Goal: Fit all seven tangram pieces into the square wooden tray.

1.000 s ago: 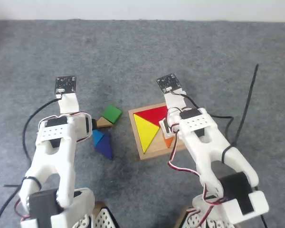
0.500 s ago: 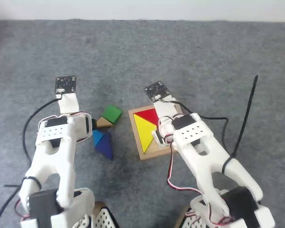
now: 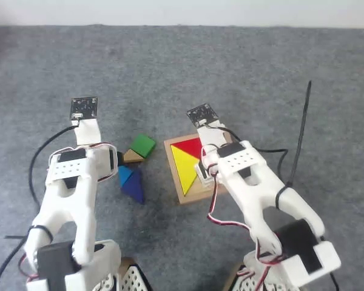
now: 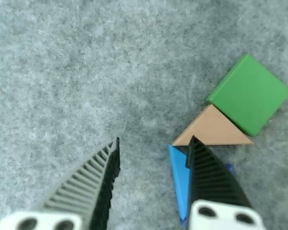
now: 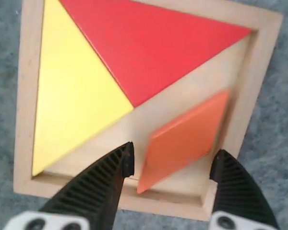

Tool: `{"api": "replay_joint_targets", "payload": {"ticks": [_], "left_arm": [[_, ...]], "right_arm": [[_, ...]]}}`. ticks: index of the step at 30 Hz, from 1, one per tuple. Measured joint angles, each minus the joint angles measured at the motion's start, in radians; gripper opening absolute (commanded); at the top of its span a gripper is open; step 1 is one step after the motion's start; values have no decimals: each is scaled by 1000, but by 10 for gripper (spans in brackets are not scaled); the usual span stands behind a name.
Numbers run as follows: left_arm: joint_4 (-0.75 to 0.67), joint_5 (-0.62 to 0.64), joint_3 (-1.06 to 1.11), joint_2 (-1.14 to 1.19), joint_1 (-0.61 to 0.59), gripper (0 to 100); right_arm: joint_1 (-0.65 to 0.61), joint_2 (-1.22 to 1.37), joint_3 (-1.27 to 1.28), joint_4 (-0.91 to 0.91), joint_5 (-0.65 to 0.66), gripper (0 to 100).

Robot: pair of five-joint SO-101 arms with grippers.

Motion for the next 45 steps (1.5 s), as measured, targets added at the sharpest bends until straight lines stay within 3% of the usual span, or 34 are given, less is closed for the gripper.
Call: {"api": "replay_joint_targets", "payload": {"ticks": [26,32,45], "left_arm": [[0,0,0,0,0,222],[0,0,0,0,0,222],[0,0,0,0,0,222]], "right_arm": [[-54,5,-2,2,14,266],[-55,9,-3,0,17,190],[-75,29,-15,2,23,174]]}}
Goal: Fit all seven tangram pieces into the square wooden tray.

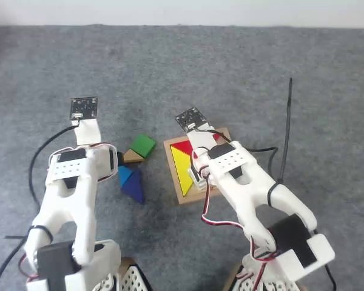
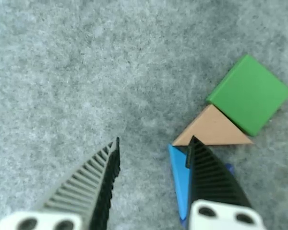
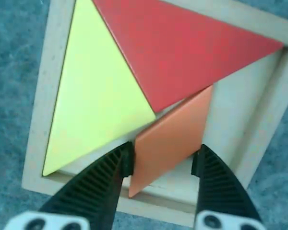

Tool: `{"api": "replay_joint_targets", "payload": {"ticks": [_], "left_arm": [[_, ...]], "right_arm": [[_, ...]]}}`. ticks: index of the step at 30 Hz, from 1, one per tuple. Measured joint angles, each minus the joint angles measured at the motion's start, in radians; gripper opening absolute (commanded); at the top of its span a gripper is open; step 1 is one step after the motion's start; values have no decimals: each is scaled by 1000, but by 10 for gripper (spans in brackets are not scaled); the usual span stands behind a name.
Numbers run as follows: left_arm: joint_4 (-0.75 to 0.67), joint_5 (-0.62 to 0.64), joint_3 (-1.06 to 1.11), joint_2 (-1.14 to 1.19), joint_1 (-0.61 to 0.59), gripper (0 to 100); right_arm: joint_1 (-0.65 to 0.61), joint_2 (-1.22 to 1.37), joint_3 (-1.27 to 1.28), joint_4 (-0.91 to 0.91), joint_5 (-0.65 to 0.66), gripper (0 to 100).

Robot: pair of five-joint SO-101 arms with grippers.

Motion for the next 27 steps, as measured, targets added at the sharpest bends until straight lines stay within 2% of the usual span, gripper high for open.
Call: {"api": "replay_joint_targets", "payload": {"ticks": [4,12,19,27], "left_arm": [[0,0,0,0,0,222],[0,0,0,0,0,222],[0,0,0,0,0,222],[0,0,0,0,0,222]], "right_arm": [[2,-18,0,17,-2,99],[0,-127,5,115,120,100],[91,-190,5,157,190,96],[100,-216,-5,241,282,107]]}}
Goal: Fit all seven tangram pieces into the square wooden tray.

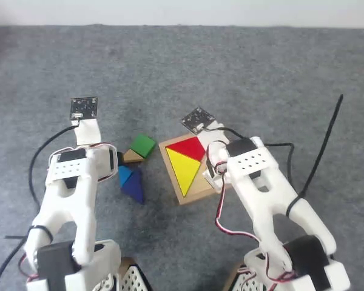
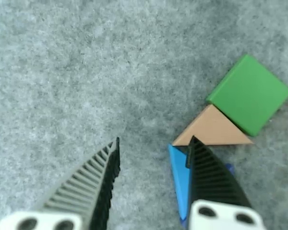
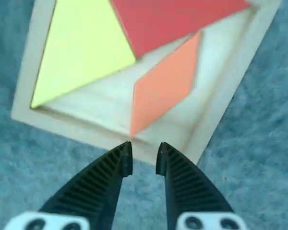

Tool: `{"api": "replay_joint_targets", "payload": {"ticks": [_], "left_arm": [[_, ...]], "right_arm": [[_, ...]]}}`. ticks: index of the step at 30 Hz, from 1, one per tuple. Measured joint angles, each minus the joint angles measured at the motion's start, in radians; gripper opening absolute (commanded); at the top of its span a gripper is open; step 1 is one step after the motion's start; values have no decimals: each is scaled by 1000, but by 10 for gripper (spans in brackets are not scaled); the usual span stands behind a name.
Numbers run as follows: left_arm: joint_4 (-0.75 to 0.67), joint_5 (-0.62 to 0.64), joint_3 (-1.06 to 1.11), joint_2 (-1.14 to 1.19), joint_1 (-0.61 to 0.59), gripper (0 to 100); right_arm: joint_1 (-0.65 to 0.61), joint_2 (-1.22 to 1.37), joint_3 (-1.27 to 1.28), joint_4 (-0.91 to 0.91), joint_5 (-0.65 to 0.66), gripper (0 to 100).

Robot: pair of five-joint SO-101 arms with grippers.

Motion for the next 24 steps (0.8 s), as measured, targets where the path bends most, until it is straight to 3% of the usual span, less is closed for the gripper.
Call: {"api": "replay_joint_targets", "payload": {"ticks": [7,24], "left_arm": [[0,0,3,0,0,222],[0,0,3,0,0,222]], "right_arm": [[-15,0,-41,-35,-173,344],[-20,371,-322,-32,-204,350]]}}
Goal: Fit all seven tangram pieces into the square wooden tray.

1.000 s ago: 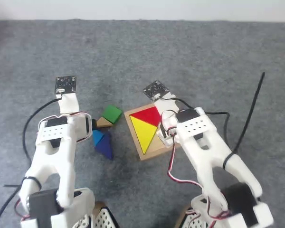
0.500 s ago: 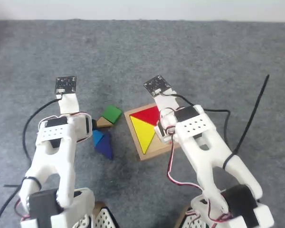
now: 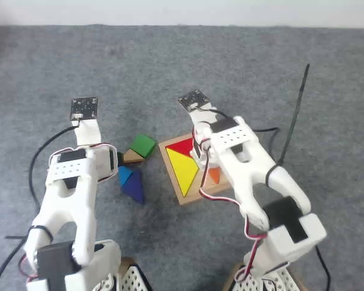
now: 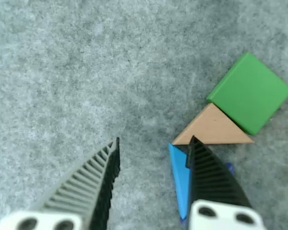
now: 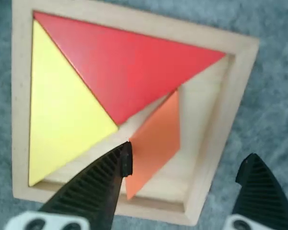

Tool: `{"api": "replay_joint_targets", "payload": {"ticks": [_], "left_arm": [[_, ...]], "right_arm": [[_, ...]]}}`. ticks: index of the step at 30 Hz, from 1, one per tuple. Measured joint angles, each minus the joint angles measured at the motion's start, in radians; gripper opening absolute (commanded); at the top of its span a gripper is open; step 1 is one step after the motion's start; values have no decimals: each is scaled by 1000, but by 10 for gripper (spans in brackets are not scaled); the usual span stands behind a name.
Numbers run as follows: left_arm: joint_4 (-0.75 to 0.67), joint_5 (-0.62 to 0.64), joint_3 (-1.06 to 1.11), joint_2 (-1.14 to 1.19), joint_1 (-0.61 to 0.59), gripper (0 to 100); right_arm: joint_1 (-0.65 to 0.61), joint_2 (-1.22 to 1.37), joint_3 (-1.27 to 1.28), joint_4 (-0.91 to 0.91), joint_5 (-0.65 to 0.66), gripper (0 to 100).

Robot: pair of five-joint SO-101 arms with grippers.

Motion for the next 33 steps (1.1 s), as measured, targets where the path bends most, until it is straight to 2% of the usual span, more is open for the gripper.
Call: {"api": "replay_joint_targets", "payload": {"ticks": [20,25,33], "left_arm": [[0,0,0,0,0,222],[0,0,0,0,0,222],[0,0,0,0,0,222]], "right_arm": [[-20,115,-41,-2,5,341],[-23,114,-34,-5,-6,210],[-20,98,-31,-6,-11,101]]}}
